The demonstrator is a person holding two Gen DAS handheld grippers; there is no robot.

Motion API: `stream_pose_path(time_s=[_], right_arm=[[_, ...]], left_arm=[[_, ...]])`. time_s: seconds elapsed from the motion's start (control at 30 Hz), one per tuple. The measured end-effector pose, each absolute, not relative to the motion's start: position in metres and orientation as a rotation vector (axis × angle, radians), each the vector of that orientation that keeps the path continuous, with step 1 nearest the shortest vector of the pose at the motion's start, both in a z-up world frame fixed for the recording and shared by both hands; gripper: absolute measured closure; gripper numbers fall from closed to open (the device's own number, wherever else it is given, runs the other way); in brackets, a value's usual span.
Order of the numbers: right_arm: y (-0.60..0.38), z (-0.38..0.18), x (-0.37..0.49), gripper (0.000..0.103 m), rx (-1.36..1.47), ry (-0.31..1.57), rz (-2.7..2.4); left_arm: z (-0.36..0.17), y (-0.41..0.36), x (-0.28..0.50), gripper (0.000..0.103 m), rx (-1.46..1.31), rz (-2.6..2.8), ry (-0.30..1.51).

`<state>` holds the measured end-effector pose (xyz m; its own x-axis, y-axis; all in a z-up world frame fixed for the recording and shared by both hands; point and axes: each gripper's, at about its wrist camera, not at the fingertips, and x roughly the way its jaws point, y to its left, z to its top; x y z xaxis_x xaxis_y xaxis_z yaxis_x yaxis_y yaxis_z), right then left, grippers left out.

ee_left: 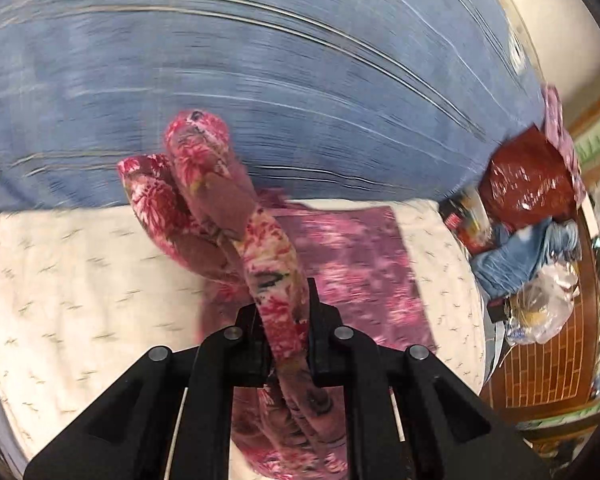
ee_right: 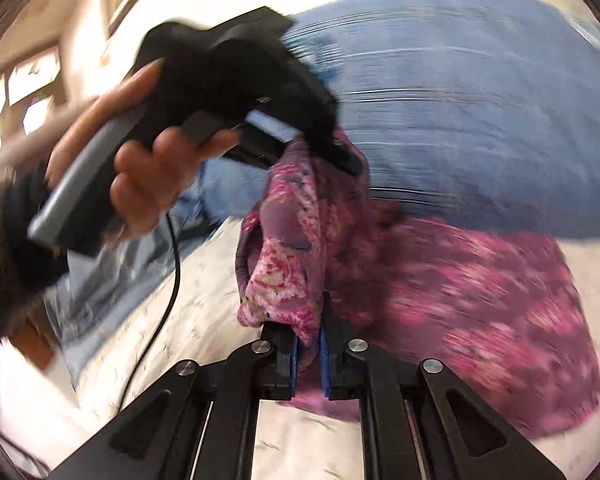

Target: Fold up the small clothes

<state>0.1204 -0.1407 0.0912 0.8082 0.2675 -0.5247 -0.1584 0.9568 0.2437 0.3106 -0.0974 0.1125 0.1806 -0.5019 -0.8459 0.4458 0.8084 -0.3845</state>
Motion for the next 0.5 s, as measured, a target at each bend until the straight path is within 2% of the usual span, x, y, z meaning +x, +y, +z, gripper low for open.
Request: stream_pose_path(time_s=[0.23, 0.37, 0.4, 0.43, 0.5], right_arm=[[-0.255, 0.046, 0.102, 0.095, 0.523, 0.633, 0.122], [-0.286, 0.012, 0.101, 0.087, 0.671, 0.679, 0.173], [-0.288, 0.009, 0.1, 0.077, 0.683, 0.682, 0.19], [-0.29, 0.006, 0.099, 0.065, 0.697, 0.68, 0.208], [-0.291, 0.005, 0.097, 0.051, 0.713, 0.639, 0.242]], left_arm=[[0.051, -0.219, 0.296, 0.092, 0.143, -0.619, 1.31], [0.007, -0.246, 0.301, 0.09, 0.222, -0.528, 1.396], [0.007, -0.247, 0.302, 0.088, 0.229, -0.526, 1.395], [0.009, -0.249, 0.302, 0.081, 0.236, -0.528, 1.39], [0.012, -0.253, 0.301, 0.072, 0.261, -0.545, 1.394]])
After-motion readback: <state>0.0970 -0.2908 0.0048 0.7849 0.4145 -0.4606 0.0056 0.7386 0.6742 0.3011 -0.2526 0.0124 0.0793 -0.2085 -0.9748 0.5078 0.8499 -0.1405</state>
